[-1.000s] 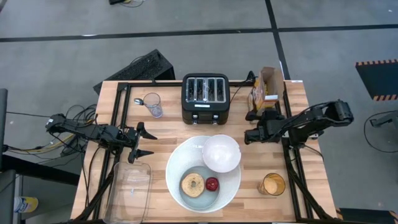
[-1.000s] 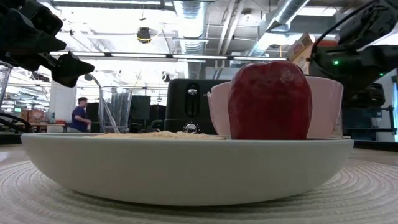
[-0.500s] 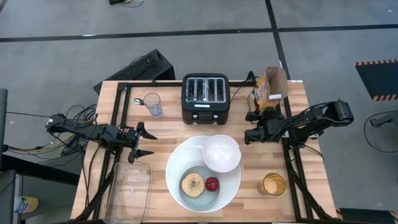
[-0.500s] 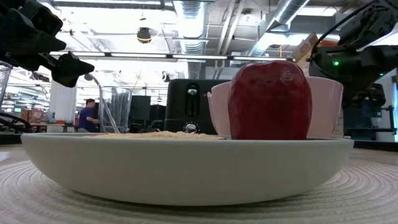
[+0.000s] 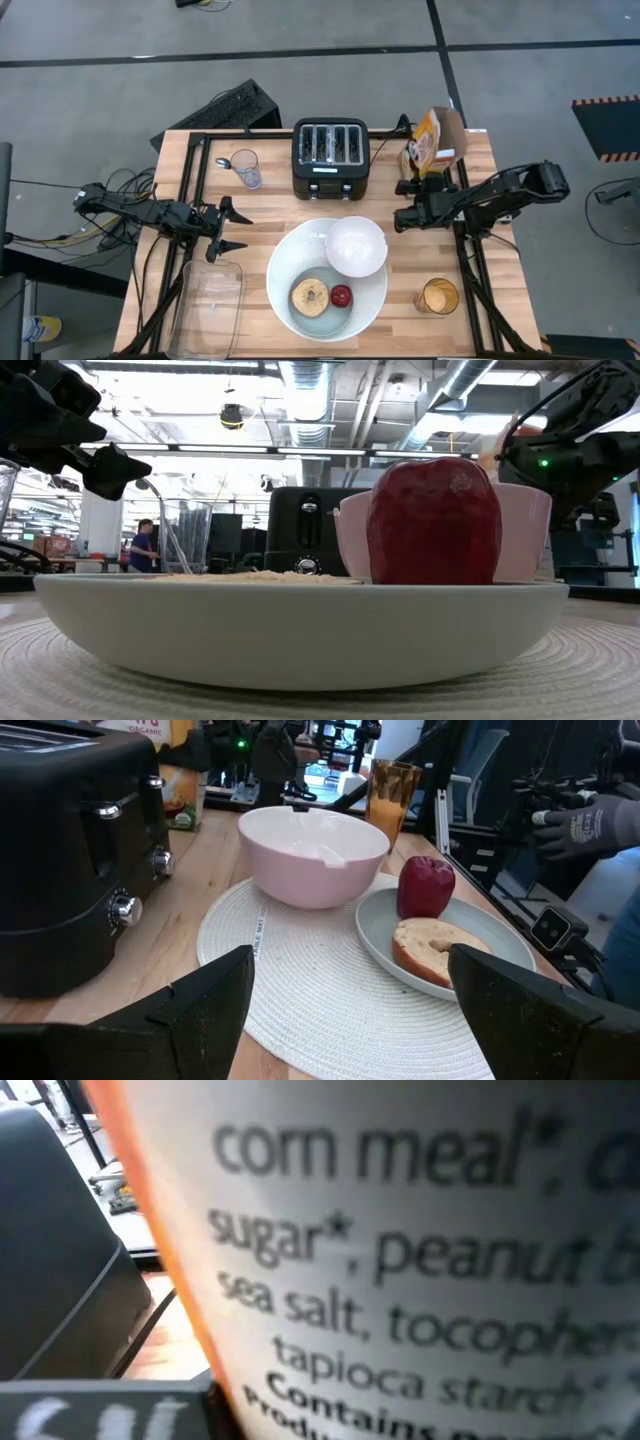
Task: Arrange a breakfast setting
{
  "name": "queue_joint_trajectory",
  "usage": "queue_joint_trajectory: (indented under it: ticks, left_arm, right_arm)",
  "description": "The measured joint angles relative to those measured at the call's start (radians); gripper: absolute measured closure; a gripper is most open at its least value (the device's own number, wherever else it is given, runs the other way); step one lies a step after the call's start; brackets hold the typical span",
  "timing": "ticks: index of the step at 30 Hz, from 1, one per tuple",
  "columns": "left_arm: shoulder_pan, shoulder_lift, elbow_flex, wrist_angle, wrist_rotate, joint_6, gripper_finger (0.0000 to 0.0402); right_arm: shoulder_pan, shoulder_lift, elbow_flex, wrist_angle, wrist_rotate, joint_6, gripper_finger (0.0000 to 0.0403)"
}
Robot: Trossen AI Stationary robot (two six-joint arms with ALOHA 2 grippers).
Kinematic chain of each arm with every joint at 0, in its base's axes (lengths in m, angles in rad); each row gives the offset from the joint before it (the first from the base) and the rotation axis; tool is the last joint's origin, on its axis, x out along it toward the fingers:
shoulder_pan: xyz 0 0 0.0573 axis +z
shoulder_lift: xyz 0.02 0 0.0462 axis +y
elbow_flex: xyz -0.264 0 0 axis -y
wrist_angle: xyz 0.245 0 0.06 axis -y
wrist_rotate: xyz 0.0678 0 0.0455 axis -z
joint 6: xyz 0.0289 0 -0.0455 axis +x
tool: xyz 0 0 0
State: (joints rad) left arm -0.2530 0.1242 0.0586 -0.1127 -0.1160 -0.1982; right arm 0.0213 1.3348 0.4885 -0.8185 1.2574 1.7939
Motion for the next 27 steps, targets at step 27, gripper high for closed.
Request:
queue_joint_trajectory:
  ticks: [27]
  left_arm:
    - [0.000, 0.000, 0.000, 0.000, 0.000, 0.000, 0.0082]
  right_arm:
    - [0.079, -0.361, 0.197, -0.402, -0.222, -0.364, 0.0238]
